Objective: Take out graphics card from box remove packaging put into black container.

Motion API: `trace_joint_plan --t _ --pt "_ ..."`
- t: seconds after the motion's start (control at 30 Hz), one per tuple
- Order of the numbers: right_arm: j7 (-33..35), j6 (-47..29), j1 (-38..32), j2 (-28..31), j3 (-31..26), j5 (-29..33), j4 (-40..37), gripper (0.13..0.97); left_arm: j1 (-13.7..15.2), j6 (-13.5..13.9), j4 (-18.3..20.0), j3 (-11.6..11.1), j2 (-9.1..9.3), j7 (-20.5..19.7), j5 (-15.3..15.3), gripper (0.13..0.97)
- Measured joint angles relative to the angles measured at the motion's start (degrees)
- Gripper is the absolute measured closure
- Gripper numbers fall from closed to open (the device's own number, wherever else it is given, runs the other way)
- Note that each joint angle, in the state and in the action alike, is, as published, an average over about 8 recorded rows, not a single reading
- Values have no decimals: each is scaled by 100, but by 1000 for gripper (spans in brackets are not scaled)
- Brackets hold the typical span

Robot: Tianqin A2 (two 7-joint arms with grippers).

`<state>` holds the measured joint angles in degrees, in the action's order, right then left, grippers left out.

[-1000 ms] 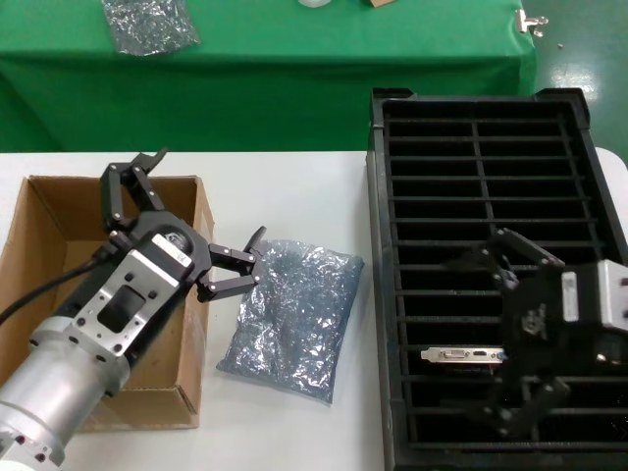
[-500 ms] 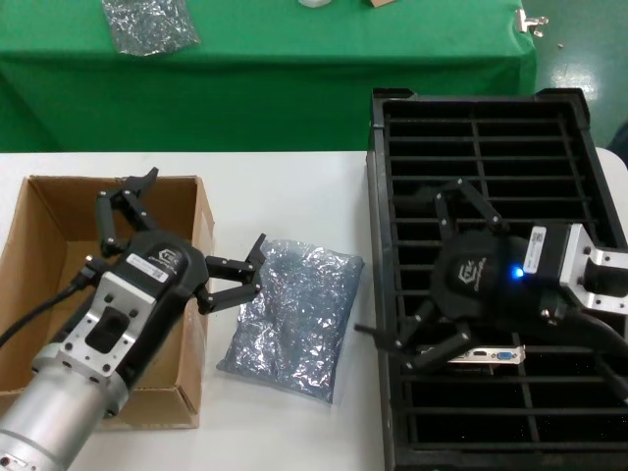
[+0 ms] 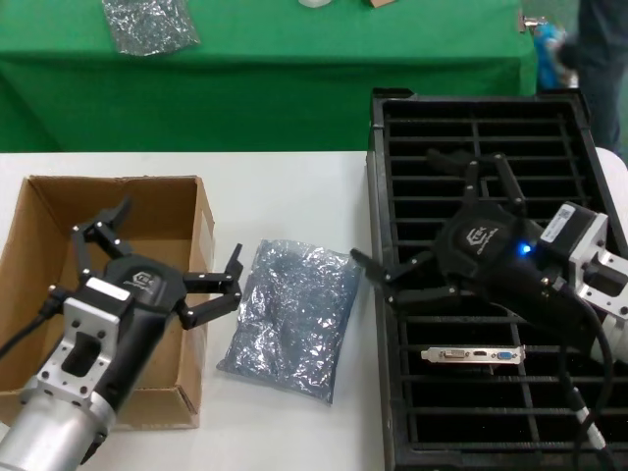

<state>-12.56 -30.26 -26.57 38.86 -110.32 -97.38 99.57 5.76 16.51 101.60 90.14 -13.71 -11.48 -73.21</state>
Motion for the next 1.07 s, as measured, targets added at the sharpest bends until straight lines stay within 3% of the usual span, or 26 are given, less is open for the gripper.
trace_joint_plan --t 0.8,0.93,1.07 --pt "1009 2431 2142 -1747 1500 -462 -635 129 -464 -1330 -801 123 -280 923 -2411 132" --pt "1119 2695 2367 -1930 1660 -513 -703 129 -513 -1470 -885 136 -310 1023 -2665 132" --pt "1146 2760 2423 -1976 1700 -525 -720 129 -525 -1505 -905 140 -317 1047 -2729 132"
